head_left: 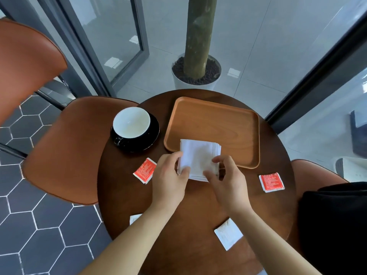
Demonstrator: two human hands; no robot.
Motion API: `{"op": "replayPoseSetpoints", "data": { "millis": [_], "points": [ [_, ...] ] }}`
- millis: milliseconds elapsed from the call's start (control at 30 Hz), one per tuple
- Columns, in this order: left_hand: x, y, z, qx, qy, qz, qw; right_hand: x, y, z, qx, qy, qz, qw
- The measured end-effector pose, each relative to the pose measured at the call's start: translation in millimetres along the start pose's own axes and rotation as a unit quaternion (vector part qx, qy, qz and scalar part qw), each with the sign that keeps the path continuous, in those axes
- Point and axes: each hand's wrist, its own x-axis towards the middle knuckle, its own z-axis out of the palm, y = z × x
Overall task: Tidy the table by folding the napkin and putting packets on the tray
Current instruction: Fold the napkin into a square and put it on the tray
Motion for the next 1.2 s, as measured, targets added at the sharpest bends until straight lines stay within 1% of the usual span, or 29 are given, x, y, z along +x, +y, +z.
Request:
{"op": "replayPoseSetpoints", "data": {
  "millis": [233,467,567,700,833,900,967,1033,1067,1133,1200],
  "points": [
    [46.9,-1.3,0.6,0.023,-0.021,0.023,0.999,34.5,-18.6,7.8,-0.015,0.033,0.009,0.999],
    [93.4,-0.1,21.9,0.069,-0.052,0.025,0.996,78.3,-12.0,14.6,0.02,0.041,0.063,0.997],
    [107.6,-1.3,33.4,0.091,-0.052,0.023,0.994,97.8,-5.1,16.6,0.014,0.027,0.074,0.997],
    [118.4,-3.9,48.4,0.134,-0.071,0.018,0.988,116.5,3.6,19.8,-0.006,-0.008,0.08,0.997],
    [122.4,-0.8,54.3,0.195,-0.085,0.054,0.976,130.1,9.8,17.0,-0.067,-0.034,0.041,0.996],
    [119.2,-3.1,52.1,0.235,-0.093,0.093,0.963,129.6,11.9,15.4,-0.1,-0.045,0.023,0.994],
    [118.1,-4.0,47.9,0.267,-0.091,0.145,0.948,127.2,13.1,13.0,-0.122,-0.027,-0.004,0.992],
    [119.9,-4.3,42.3,0.291,-0.102,0.207,0.928,125.9,15.8,11.4,-0.14,0.006,-0.057,0.989],
    [121.4,-4.9,39.9,0.299,-0.116,0.245,0.915,125.6,17.1,11.1,-0.148,0.016,-0.098,0.984],
    [125.5,-6.4,35.8,0.309,-0.15,0.311,0.886,124.5,18.7,12.1,-0.175,0.003,-0.187,0.967],
    [131.0,-7.2,33.7,0.315,-0.171,0.34,0.869,123.7,20.3,14.0,-0.205,-0.029,-0.228,0.951]
  ]
}}
